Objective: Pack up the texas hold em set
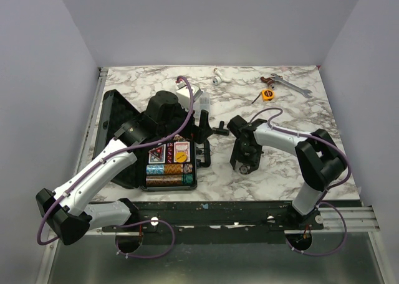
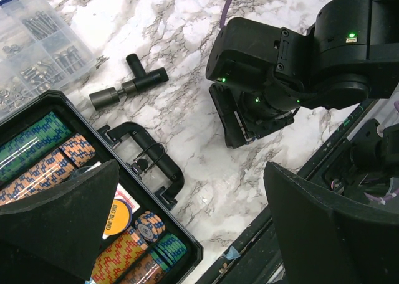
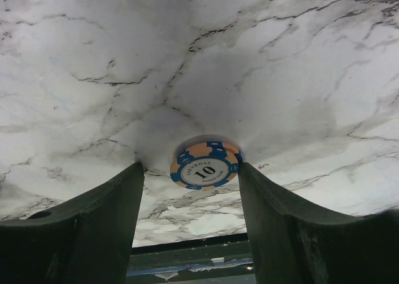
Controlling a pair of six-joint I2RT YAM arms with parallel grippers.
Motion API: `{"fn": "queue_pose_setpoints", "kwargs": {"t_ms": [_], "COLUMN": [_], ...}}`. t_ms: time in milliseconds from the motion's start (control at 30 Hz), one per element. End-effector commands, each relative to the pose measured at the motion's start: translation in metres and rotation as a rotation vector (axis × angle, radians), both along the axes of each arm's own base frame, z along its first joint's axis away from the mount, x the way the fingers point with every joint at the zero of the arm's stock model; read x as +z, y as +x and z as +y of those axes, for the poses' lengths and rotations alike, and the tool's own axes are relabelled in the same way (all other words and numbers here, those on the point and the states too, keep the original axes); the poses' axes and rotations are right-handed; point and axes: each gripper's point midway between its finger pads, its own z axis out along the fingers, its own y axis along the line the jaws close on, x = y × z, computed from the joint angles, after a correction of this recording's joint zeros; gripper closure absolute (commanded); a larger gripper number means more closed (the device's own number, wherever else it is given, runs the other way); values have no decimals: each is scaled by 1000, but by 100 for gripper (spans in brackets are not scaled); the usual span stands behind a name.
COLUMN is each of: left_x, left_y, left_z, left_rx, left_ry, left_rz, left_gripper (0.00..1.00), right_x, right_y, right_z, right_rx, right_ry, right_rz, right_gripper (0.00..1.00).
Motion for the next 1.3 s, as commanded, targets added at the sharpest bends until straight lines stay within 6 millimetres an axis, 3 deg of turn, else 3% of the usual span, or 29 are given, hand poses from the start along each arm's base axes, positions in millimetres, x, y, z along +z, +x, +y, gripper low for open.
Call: {"fn": "queue_pose_setpoints", "kwargs": {"t_ms": [0,200,900,1000,1267], "left_x": [-1,-2,0,0,1], "left_y": [-1,-1,-3,-3,-3], "left_z": [-3,-4,-4,-4,-3], "left_rx": [-22,-23,-28,-27,-26], "left_ry": [-1,1,0,0,-1], "left_rz": [-14,-11,-19,-23,-26], "left_gripper": [1,1,1,1,1], "right_x": [-22,-19,-29,-33,-39], "right_y": [-18,-19,-17,-17,-21], "right_z": [-15,-14,-15,-14,-18], "right_rx": [-21,-5,-14,-8,-18], "right_ry": [-50,-37,-79,-85,-96], "right_rz": [49,50,92,99,107], "right_gripper": [34,29,34,46,56]}}
